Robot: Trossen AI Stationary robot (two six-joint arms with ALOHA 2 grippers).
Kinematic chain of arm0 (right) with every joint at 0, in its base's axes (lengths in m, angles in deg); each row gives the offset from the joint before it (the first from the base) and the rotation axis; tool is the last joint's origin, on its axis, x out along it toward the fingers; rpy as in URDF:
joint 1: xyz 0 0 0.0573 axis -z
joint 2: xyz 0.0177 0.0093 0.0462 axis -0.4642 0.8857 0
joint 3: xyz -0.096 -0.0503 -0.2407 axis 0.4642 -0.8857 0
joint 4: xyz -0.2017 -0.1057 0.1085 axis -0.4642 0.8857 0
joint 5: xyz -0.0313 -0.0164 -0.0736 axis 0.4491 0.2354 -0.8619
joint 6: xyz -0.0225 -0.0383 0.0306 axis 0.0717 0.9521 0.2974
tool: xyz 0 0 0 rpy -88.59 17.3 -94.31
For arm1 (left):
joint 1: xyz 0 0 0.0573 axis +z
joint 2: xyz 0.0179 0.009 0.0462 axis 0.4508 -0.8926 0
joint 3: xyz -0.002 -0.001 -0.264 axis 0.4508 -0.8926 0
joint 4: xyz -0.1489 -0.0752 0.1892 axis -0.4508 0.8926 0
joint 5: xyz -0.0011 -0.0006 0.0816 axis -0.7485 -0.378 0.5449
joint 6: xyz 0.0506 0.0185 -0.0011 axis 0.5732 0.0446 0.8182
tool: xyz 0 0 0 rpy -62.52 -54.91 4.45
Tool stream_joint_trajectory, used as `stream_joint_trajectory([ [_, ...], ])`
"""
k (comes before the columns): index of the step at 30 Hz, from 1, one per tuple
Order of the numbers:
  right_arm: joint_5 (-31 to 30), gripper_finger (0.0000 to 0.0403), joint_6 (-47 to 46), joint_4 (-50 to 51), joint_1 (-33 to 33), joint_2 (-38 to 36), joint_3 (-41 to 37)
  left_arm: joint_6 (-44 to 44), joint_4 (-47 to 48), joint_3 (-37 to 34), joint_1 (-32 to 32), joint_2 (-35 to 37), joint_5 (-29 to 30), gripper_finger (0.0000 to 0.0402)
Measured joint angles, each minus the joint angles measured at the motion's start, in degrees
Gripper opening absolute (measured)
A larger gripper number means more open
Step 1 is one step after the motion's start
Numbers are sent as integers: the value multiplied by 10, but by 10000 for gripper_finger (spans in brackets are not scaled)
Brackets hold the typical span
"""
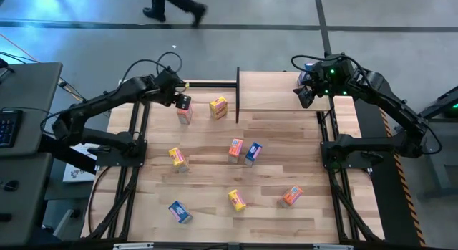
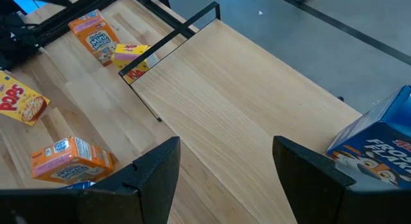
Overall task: Stack cereal on shelf
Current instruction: Put the top orange cereal box on the shelf
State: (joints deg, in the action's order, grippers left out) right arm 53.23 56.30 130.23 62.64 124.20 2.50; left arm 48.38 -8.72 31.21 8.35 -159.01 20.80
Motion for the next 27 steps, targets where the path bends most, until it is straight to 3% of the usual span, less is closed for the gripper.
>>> stream_joint_trajectory([
  [11,0,240,0,0,0,0,0,-22,7,0,-16,-56,10,200],
  [27,0,240,0,0,0,0,0,-42,7,0,-36,-72,26,200],
])
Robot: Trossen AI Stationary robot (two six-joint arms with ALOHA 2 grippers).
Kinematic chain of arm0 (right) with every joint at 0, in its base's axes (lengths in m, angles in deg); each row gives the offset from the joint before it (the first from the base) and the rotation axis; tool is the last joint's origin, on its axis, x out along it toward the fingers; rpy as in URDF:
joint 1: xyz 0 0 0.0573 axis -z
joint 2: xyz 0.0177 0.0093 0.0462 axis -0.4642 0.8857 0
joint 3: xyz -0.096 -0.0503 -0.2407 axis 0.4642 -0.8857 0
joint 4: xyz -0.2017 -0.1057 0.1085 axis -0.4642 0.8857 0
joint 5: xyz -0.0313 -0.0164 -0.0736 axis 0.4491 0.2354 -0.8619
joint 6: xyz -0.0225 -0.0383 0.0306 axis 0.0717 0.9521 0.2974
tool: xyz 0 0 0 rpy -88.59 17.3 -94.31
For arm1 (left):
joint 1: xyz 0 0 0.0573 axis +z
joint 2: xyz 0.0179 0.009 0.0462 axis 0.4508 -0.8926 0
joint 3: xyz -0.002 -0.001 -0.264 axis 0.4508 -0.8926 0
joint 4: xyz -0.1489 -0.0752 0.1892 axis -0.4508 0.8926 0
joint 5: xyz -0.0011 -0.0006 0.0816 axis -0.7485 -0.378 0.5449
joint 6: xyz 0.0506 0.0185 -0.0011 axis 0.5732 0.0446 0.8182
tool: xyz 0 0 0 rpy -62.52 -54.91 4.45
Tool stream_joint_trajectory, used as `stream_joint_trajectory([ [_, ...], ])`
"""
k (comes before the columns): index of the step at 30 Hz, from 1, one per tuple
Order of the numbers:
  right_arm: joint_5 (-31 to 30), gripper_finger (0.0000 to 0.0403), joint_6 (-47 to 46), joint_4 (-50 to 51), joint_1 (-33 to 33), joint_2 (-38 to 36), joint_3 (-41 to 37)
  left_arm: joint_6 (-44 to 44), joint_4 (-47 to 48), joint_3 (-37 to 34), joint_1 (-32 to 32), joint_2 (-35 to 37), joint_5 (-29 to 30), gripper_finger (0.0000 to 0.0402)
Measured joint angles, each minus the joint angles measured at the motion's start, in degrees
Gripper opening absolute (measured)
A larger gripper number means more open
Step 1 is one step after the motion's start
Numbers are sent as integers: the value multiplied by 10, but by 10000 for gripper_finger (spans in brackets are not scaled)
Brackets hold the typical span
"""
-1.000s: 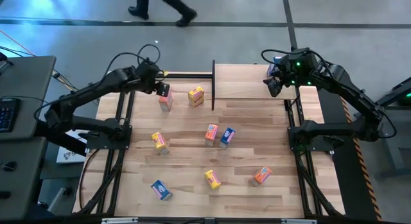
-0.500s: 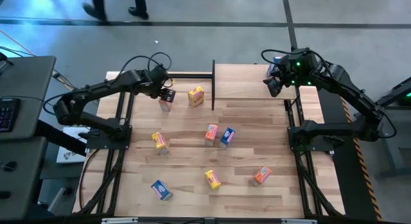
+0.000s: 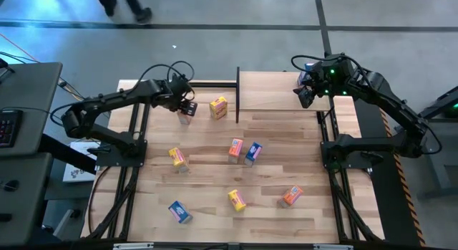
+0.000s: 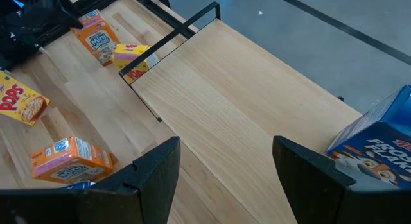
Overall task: Stack cereal on shelf
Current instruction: Put the top orange cereal box on the shelf
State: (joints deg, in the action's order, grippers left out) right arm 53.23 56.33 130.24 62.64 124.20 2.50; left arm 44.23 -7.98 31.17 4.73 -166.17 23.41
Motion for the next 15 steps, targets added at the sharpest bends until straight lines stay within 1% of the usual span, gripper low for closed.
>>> stream_joint_trajectory([
  [11,0,240,0,0,0,0,0,-11,1,0,-5,0,18,200],
  [15,0,240,0,0,0,0,0,-20,-2,-12,-5,0,18,200],
])
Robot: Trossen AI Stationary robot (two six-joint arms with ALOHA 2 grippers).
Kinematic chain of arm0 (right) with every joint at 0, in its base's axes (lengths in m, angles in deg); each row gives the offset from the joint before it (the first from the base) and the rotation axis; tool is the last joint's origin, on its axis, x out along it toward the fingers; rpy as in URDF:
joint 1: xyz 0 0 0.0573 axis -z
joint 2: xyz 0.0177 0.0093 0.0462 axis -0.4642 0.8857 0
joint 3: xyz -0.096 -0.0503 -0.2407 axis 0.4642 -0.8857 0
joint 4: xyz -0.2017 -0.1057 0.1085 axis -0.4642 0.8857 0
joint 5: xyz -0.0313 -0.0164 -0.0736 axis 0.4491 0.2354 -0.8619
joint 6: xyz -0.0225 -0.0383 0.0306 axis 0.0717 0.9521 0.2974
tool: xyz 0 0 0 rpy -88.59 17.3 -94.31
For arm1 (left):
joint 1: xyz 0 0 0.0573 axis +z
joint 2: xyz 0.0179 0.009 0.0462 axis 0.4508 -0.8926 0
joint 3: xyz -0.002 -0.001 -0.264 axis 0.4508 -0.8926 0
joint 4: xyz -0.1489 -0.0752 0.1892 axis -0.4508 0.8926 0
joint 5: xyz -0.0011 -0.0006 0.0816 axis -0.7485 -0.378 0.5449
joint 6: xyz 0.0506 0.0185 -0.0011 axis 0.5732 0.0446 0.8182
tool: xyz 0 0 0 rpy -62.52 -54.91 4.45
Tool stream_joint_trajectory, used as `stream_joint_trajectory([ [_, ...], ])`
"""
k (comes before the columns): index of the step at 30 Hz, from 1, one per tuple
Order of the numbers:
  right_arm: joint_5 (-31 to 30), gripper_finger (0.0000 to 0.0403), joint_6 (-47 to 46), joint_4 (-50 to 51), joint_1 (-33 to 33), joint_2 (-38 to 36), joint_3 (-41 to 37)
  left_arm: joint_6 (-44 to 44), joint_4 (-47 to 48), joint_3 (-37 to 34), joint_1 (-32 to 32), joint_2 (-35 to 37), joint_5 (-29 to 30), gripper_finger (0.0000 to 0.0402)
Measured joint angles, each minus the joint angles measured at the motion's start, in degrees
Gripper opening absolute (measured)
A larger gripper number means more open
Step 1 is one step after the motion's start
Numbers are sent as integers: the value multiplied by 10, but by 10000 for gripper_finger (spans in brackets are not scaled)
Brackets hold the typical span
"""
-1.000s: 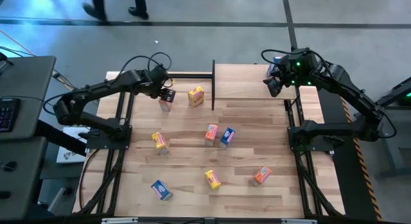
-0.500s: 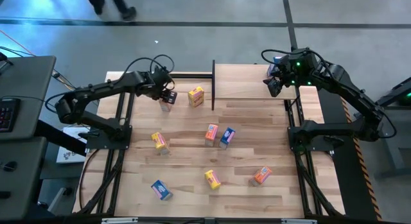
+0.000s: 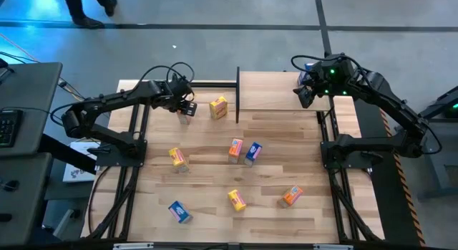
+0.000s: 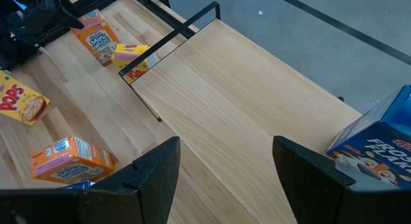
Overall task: Stack cereal on shelf
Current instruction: Put the top orange cereal box on the shelf
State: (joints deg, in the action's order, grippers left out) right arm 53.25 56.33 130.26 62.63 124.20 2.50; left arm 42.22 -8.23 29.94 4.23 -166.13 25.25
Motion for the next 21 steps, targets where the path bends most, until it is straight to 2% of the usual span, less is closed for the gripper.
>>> stream_joint_trajectory([
  [9,0,240,0,0,0,0,0,1,-5,-3,0,0,0,200],
  [15,0,240,0,0,0,0,0,15,-38,-2,0,0,-31,200],
  [21,0,240,0,0,0,0,0,25,-38,-1,0,0,-30,200],
])
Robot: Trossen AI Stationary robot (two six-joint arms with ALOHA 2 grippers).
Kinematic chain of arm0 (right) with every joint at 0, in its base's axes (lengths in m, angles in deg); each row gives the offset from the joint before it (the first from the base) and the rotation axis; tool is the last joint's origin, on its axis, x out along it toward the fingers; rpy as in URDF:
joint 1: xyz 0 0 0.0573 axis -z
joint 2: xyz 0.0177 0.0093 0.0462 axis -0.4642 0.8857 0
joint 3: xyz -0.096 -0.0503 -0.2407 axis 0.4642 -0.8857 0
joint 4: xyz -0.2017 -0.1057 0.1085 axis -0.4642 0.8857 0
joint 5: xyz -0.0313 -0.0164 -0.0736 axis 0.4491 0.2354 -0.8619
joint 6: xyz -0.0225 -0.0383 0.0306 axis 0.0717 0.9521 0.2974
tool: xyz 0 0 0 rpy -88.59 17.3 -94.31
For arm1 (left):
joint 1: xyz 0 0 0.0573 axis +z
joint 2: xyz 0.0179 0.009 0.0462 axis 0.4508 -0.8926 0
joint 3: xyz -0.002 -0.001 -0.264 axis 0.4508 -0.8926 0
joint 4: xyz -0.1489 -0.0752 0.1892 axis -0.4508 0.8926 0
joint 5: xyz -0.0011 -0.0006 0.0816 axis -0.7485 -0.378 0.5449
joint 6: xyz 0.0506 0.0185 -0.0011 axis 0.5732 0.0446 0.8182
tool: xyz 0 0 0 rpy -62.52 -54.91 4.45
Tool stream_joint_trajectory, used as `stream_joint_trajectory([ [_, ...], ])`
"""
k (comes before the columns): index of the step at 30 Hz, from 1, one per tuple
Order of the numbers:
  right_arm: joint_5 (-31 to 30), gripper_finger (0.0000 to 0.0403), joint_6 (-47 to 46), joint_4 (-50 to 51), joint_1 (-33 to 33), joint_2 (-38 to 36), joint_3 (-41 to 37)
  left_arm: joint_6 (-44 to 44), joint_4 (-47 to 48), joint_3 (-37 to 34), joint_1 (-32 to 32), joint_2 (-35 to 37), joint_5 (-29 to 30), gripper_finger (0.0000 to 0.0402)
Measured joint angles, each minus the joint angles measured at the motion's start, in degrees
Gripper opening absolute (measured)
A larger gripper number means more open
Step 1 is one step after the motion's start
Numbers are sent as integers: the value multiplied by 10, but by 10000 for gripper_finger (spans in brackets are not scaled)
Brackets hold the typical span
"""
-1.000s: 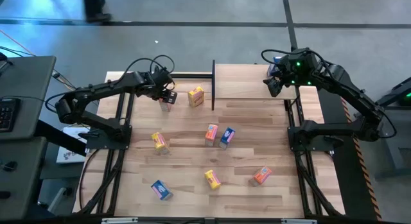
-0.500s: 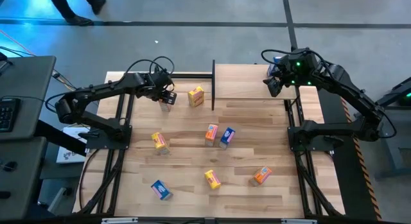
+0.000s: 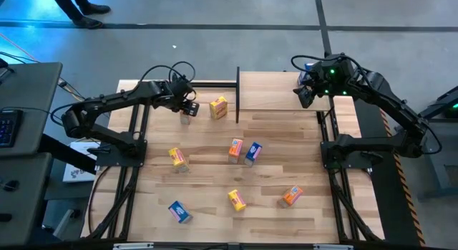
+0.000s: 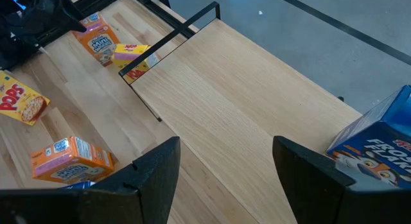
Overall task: Stack cereal on shelf
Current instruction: Put the top orange cereal box on the shelf
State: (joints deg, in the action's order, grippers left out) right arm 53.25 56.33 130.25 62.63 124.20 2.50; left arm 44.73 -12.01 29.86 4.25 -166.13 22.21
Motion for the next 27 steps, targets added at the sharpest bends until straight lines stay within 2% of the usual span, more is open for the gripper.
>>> stream_joint_trajectory([
  [9,0,240,-6,0,0,0,0,0,24,0,0,0,26,200],
  [27,0,240,-5,0,0,0,0,5,24,0,0,0,26,200],
])
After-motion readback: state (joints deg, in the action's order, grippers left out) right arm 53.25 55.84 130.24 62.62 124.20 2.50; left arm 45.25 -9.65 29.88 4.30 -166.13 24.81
